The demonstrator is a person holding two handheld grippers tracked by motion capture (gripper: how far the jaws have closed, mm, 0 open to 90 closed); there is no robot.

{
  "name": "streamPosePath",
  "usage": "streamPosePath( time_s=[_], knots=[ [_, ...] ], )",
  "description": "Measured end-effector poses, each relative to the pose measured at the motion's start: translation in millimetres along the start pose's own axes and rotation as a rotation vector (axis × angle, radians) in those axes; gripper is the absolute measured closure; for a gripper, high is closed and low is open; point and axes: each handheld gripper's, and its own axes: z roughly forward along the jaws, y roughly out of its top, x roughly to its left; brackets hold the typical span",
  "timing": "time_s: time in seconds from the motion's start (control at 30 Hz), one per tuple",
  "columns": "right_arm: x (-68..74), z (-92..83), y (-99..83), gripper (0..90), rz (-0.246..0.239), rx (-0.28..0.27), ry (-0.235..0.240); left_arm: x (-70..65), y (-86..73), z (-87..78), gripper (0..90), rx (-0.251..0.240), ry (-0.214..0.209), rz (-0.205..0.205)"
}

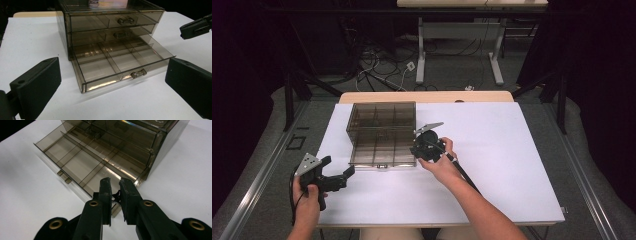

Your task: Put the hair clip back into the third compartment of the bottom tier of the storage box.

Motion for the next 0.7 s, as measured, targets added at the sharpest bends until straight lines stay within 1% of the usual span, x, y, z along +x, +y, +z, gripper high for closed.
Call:
streamPosePath(
  time_s=[0.03, 0.07, 0.1, 0.2, 0.23, 0.27, 0.33, 0.4, 0.43, 0.47, 0.5, 0.67, 0.7],
  knots=[
    [0.1, -0.4, 0.6, 80.2, -0.004, 0.013, 0.002, -0.2, 0.0, 0.2, 0.2, 0.000, -0.002, -0.002],
    [0.2, 0.5, 0.6, 80.2, -0.001, 0.009, 0.004, 0.1, 0.1, 0.2, 0.2, 0.000, 0.001, 0.002],
    [0.5, 2.7, 0.3, 80.2, 0.007, -0.011, 0.009, 0.2, 0.1, 0.3, 0.3, 0.000, 0.000, 0.001],
    [-0.1, 5.9, 0.2, 80.2, 0.004, -0.007, 0.010, 0.3, 0.2, 0.3, 0.2, -0.001, -0.001, 0.002],
    [0.0, 7.1, 0.0, 80.2, 0.000, -0.012, 0.010, 0.3, 0.3, 0.3, 0.2, -0.001, -0.001, 0.001],
    [0.5, 7.2, 0.5, 80.2, 0.000, 0.001, 0.016, 0.2, 0.3, 0.4, 0.2, -0.001, -0.002, 0.001],
    [0.8, 10.2, 0.0, 80.2, -0.009, -0.018, 0.014, -0.1, 0.2, 0.8, 0.2, -0.002, -0.004, -0.001],
    [0.1, 14.3, 0.0, 80.1, 0.002, -0.029, 0.026, -0.3, 0.2, 0.9, 0.2, -0.003, -0.005, -0.003],
    [0.1, 14.3, 0.0, 80.1, 0.002, -0.029, 0.026, -0.2, 0.2, 1.0, 0.2, -0.003, -0.006, -0.003],
    [-0.5, 14.8, 0.2, 80.1, 0.007, -0.011, 0.030, -0.1, 0.2, 1.0, 0.2, -0.003, -0.006, -0.003],
    [-0.9, 17.0, -0.2, 80.1, 0.013, -0.024, 0.035, -0.1, 0.1, 1.0, 0.2, -0.002, -0.006, -0.004],
    [-0.4, 23.8, -1.6, 80.1, 0.007, -0.015, 0.038, 0.0, 0.0, 1.4, 0.2, -0.002, -0.007, -0.004],
    [-0.2, 27.1, -2.3, 80.1, 0.000, -0.022, 0.041, -0.1, 0.0, 1.4, 0.2, -0.001, -0.007, -0.004]
  ],
)
